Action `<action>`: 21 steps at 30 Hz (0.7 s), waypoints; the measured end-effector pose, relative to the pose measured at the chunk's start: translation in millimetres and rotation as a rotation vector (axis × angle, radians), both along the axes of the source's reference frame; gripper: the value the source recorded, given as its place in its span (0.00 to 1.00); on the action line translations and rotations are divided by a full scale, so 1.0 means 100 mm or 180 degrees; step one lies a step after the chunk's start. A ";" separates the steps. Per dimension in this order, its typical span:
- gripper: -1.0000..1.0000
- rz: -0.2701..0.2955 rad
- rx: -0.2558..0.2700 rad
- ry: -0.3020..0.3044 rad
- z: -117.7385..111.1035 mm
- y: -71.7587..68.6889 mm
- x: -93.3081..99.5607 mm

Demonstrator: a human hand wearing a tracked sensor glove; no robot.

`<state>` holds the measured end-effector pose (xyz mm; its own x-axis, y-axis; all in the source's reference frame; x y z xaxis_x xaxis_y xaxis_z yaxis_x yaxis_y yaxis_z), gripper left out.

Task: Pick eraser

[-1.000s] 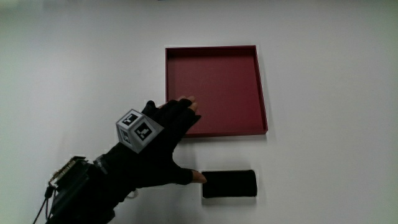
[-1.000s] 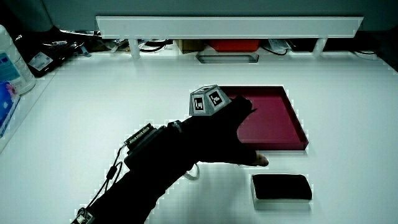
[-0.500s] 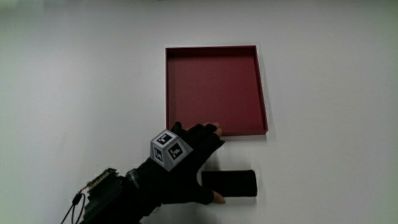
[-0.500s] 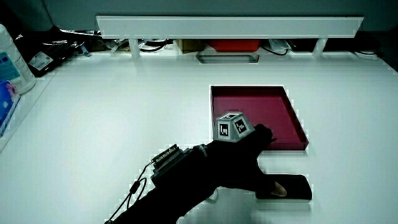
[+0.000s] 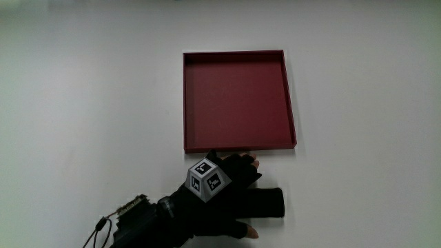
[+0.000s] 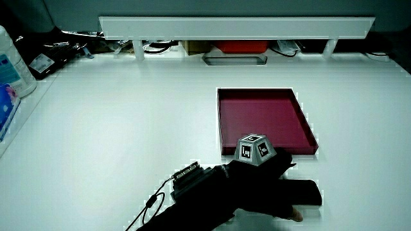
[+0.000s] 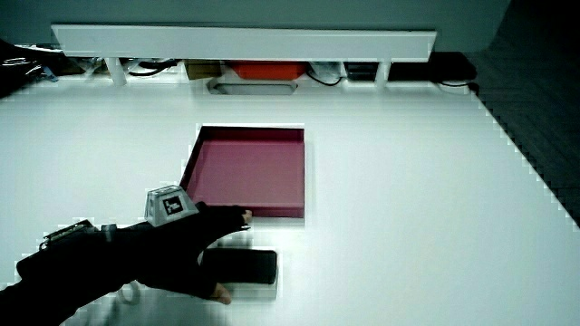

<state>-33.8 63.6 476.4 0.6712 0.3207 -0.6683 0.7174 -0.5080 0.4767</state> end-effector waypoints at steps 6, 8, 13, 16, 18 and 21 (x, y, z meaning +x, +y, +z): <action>0.50 0.0017 0.0017 -0.0029 0.05 0.01 0.04; 0.50 0.0018 0.0029 -0.0034 0.08 0.01 0.04; 0.50 -0.0013 0.0018 -0.0010 0.11 0.02 0.05; 0.55 -0.0045 0.0119 0.0009 0.08 0.02 0.05; 0.61 -0.0095 0.0151 0.0049 0.11 0.03 0.04; 0.68 -0.0170 0.0250 0.0094 0.12 0.04 0.03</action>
